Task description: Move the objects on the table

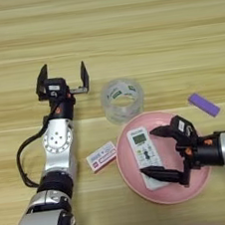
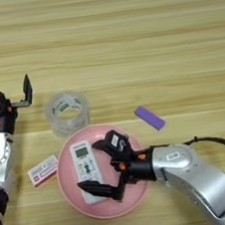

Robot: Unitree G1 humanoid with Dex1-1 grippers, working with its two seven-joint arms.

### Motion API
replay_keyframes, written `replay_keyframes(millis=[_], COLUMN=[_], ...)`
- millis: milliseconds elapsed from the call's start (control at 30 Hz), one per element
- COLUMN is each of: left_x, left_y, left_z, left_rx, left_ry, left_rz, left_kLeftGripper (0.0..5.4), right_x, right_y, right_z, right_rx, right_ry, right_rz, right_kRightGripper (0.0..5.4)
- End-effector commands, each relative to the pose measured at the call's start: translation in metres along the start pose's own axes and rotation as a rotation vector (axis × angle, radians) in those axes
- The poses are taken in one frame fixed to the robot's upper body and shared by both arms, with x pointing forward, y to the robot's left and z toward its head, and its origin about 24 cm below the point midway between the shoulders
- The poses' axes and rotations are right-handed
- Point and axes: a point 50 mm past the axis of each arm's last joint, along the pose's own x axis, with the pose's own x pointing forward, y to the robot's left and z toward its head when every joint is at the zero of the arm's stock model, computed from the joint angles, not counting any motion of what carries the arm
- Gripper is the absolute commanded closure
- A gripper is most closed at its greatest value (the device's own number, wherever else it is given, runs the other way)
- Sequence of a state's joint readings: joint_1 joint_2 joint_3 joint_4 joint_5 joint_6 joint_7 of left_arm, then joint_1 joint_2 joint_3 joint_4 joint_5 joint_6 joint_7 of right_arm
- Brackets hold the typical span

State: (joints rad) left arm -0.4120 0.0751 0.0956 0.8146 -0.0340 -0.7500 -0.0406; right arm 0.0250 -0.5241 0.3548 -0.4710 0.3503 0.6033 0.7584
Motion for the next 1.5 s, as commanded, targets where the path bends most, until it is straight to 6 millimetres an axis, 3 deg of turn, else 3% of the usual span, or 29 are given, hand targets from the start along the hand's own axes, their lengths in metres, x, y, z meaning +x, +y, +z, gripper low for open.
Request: replay_keyframes(millis=[33, 733, 1167, 1467, 1500], left_x=[0.003, 0.003, 0.003, 0.003, 0.004], left_y=[-0.002, -0.004, -0.003, -0.004, -0.004], left_z=[0.002, 0.002, 0.002, 0.002, 0.002], left_rx=[0.01, 0.009, 0.009, 0.008, 0.008], left_ry=[-0.011, -0.013, -0.012, -0.01, -0.011], left_rz=[-0.009, -0.011, -0.011, -0.013, -0.013], left_kLeftGripper=[0.0, 0.0, 0.0, 0.0, 0.0], right_x=[0.002, 0.008, 0.003, -0.002, -0.002], right_y=[0.002, 0.009, 0.001, -0.003, -0.003], right_z=[-0.004, -0.017, -0.021, -0.024, -0.024], right_rx=[0.016, 0.015, -0.157, -0.151, -0.146], right_ry=[0.017, 0.069, 0.125, 0.135, 0.135], right_rz=[-0.007, -0.033, -0.132, -0.154, -0.155], right_kRightGripper=[0.04, 0.04, 0.04, 0.04, 0.23])
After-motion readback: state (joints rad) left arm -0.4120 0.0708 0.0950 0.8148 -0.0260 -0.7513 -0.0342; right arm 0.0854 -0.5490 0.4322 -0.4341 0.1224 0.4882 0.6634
